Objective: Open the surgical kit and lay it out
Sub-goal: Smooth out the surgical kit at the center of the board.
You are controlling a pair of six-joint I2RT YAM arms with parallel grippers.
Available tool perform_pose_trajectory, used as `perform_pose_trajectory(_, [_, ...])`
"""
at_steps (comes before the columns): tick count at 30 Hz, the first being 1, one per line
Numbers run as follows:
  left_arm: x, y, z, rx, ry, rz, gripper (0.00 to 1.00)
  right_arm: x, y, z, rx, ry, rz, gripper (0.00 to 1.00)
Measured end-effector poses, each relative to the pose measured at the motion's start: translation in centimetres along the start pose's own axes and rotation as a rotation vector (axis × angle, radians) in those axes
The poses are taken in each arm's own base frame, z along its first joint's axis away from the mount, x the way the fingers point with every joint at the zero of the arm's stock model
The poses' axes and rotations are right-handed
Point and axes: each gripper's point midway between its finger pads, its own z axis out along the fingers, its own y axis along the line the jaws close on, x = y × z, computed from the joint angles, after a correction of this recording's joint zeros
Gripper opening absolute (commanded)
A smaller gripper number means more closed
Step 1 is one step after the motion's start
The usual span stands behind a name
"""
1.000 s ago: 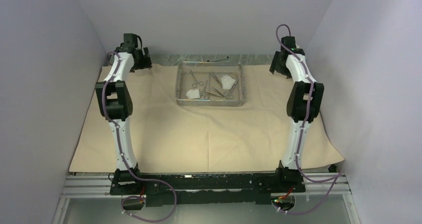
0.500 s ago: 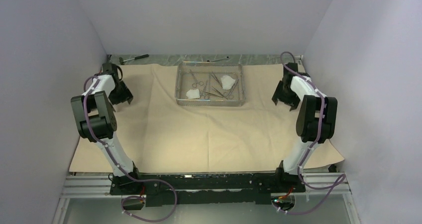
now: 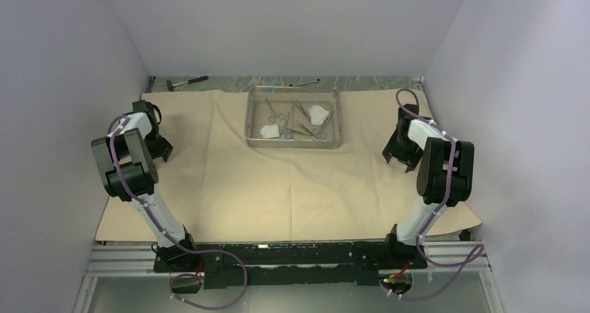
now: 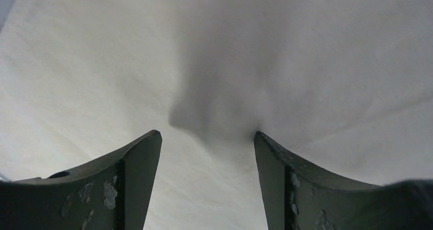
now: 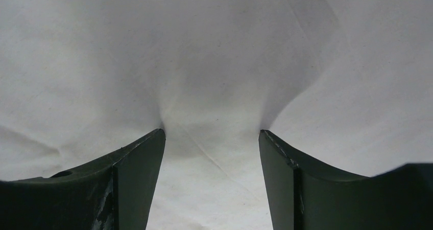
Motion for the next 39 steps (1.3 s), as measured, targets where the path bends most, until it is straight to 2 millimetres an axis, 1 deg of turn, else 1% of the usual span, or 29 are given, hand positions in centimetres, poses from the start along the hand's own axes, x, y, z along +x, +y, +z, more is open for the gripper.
perform_pose_trajectory(6, [-0.4,2.6,0.9,-0.064,0.029,-0.107,0.70,0.1,-1.1,0.3,0.074,-0.003,0.070,0.71])
perform_pose_trajectory(9, [-0.5,3.4,1.2,-0.086,0.042,-0.141,0.69,0.2,-1.6,0.3,0.106,-0.003,0.097,0.71])
perform_pose_trajectory(14, [-0.9,3.8,1.3,-0.102,0.062,-0.149,0.71,0.6,-2.7,0.1,0.170,0.000,0.127,0.70])
perform_pose_trajectory(16, [-0.9,3.8,1.2,-0.105,0.069,-0.146,0.75,0.8,-3.4,0.0,0.203,0.003,0.142,0.70])
perform_pose_trajectory(19, [-1.0,4.0,1.0,-0.108,0.076,-0.142,0.81,1.2,-5.0,-0.2,0.262,0.020,0.165,0.69])
perform_pose_trajectory(20, [-1.1,4.1,0.9,-0.108,0.079,-0.138,0.83,1.3,-5.5,-0.4,0.280,0.028,0.171,0.69])
perform_pose_trajectory(22, [-1.2,4.3,0.8,-0.110,0.083,-0.130,0.86,1.1,-6.0,-1.1,0.290,0.031,0.182,0.69])
perform_pose_trajectory(23, [-1.2,4.4,0.7,-0.110,0.085,-0.123,0.87,0.8,-5.9,-1.6,0.284,0.023,0.188,0.69])
perform_pose_trajectory(25, [-1.3,4.5,0.4,-0.109,0.087,-0.114,0.87,-0.3,-5.2,-3.0,0.244,-0.014,0.199,0.68])
perform_pose_trajectory(26, [-1.3,4.5,0.2,-0.103,0.086,-0.110,0.86,-0.7,-4.6,-3.8,0.207,-0.035,0.206,0.67])
perform_pose_trajectory(28, [-1.5,4.6,-0.2,-0.092,0.076,-0.109,0.81,-1.0,-3.5,-5.3,0.126,-0.062,0.219,0.63])
perform_pose_trajectory(30, [-1.2,4.7,-1.0,-0.061,0.047,-0.118,0.72,-0.5,-2.2,-6.4,0.028,-0.077,0.225,0.57])
perform_pose_trajectory(31, [-0.8,4.9,-1.5,-0.046,0.037,-0.122,0.66,0.1,-1.6,-6.6,-0.023,-0.074,0.222,0.56])
perform_pose_trajectory(32, [-0.4,4.9,-2.0,-0.021,0.021,-0.130,0.63,0.7,-1.1,-6.7,-0.063,-0.067,0.219,0.53])
perform_pose_trajectory(33, [0.2,5.1,-2.7,0.008,0.008,-0.138,0.60,1.9,-0.5,-6.5,-0.106,-0.041,0.210,0.52])
perform_pose_trajectory(35, [0.8,5.1,-3.5,0.049,-0.011,-0.159,0.54,4.0,0.2,-5.8,-0.145,0.012,0.186,0.50])
perform_pose_trajectory(37, [1.3,5.2,-3.7,0.081,-0.019,-0.181,0.49,5.7,0.7,-5.1,-0.164,0.063,0.163,0.49])
perform_pose_trajectory(38, [1.6,5.2,-3.5,0.090,-0.017,-0.190,0.47,6.6,0.8,-4.8,-0.166,0.089,0.151,0.48])
perform_pose_trajectory(39, [1.9,5.1,-3.2,0.095,-0.010,-0.203,0.46,7.0,0.8,-4.7,-0.165,0.100,0.143,0.48])
